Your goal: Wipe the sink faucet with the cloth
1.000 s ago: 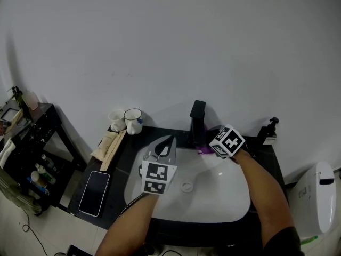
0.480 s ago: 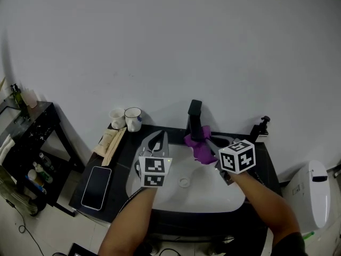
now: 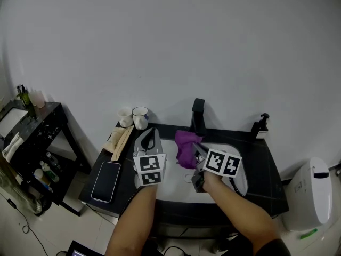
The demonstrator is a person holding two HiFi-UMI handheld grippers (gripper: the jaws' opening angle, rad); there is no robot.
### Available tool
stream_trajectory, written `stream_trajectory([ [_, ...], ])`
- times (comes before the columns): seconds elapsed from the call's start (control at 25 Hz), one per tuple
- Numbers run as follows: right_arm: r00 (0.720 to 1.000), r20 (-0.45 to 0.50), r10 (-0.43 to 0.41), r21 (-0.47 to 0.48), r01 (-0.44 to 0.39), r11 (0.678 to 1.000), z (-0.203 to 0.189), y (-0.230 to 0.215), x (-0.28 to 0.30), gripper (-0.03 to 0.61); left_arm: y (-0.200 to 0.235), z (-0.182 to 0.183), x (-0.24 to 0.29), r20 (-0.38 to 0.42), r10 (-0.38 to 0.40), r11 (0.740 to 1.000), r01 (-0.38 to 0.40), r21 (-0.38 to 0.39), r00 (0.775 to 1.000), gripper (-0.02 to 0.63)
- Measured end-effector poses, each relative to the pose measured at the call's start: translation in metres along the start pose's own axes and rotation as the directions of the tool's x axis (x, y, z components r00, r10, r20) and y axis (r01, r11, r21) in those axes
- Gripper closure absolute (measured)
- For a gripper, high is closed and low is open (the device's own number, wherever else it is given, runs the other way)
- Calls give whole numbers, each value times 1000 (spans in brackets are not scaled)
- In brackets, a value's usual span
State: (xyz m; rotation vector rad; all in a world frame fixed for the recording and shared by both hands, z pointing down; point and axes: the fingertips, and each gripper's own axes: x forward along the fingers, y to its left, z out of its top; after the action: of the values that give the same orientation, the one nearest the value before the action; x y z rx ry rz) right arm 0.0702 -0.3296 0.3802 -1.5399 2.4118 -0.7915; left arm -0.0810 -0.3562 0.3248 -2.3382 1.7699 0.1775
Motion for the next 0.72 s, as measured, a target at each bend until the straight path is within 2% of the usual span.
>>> stream_trajectory([
  [0.12,987,155,-42,181,14,983,2,2,18,541,7,13,-8,48,23,1000,-24,8,999,597],
  [0.24,942,321,-100,295,1,955,12,4,33,541,10,25,-12,92,33,999,-36,30,995,597],
  [0.32,907,400,-133,350,-18,936,18,7,42,541,15,35,-16,126,45,998,-51,43,991,597],
  [0.44,862,482,-159,405,-58,912,31,13,56,541,22,47,-22,171,65,997,-72,39,983,597],
  [0.56,822,541,-178,438,-94,894,48,16,67,541,33,55,-27,198,94,995,-96,3,976,597],
  [0.72,785,579,-220,485,-115,867,67,11,78,541,45,61,-33,219,126,992,-118,-49,967,597],
])
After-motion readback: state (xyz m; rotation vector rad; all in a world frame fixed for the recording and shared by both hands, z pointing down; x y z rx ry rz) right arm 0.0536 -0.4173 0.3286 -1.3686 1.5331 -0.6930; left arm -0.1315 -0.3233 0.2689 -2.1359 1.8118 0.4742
